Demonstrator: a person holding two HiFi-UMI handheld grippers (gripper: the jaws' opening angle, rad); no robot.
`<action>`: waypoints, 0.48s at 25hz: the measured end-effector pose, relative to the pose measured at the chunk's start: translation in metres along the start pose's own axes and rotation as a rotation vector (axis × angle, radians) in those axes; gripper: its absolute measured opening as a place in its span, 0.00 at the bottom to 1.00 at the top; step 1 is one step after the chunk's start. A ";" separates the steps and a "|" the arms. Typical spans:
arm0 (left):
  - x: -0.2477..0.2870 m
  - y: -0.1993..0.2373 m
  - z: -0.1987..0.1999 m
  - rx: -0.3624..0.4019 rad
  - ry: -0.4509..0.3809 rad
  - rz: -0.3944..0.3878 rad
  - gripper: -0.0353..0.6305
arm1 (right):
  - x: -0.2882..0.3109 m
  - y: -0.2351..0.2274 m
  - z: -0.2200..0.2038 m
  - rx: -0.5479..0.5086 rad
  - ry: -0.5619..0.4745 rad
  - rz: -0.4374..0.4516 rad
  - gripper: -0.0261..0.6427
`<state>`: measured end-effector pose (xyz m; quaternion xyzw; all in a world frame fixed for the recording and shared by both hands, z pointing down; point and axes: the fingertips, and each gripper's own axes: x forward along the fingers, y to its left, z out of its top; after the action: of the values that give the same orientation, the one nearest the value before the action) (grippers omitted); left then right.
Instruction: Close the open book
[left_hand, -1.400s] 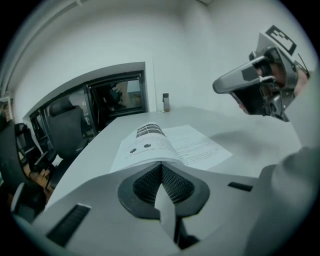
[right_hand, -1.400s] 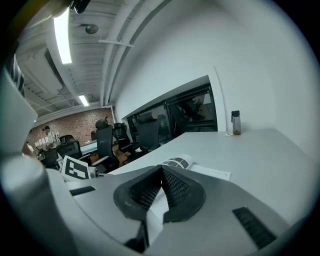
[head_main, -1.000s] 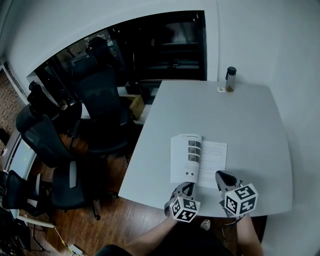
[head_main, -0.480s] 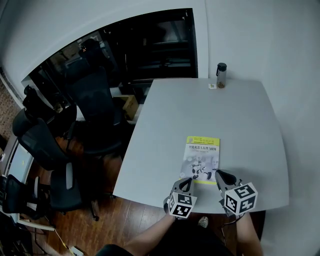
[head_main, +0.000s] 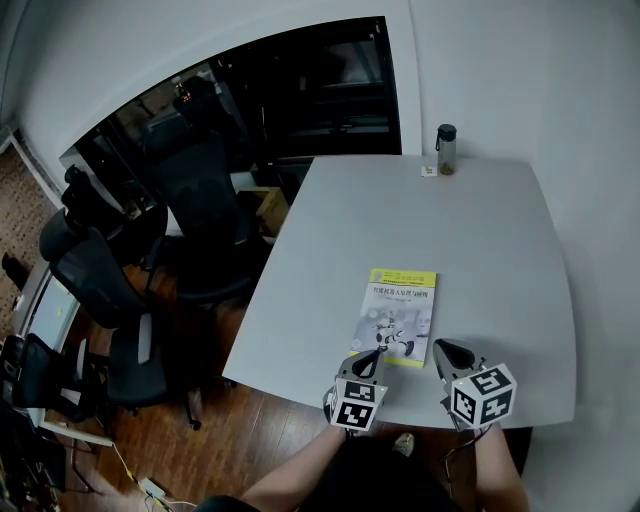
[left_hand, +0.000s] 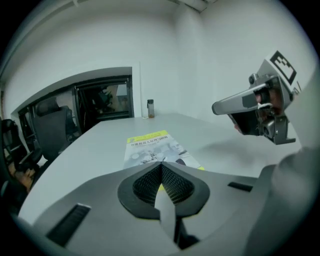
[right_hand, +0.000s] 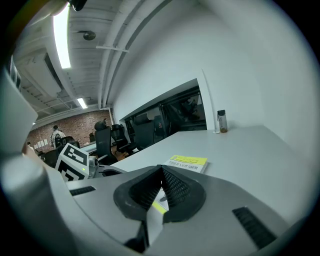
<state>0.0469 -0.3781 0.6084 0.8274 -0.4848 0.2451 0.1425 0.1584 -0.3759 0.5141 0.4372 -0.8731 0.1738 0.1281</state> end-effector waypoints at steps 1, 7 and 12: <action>0.001 -0.004 -0.005 -0.008 0.026 -0.017 0.06 | 0.000 -0.001 -0.003 0.000 0.006 0.006 0.05; -0.005 -0.019 -0.017 -0.035 0.056 -0.047 0.06 | 0.001 0.012 -0.017 0.004 0.022 0.044 0.05; -0.029 -0.021 -0.007 -0.067 -0.009 -0.069 0.06 | -0.003 0.024 -0.019 -0.009 0.016 0.041 0.05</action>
<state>0.0515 -0.3429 0.5986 0.8394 -0.4646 0.2200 0.1765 0.1419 -0.3525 0.5257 0.4170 -0.8816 0.1763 0.1335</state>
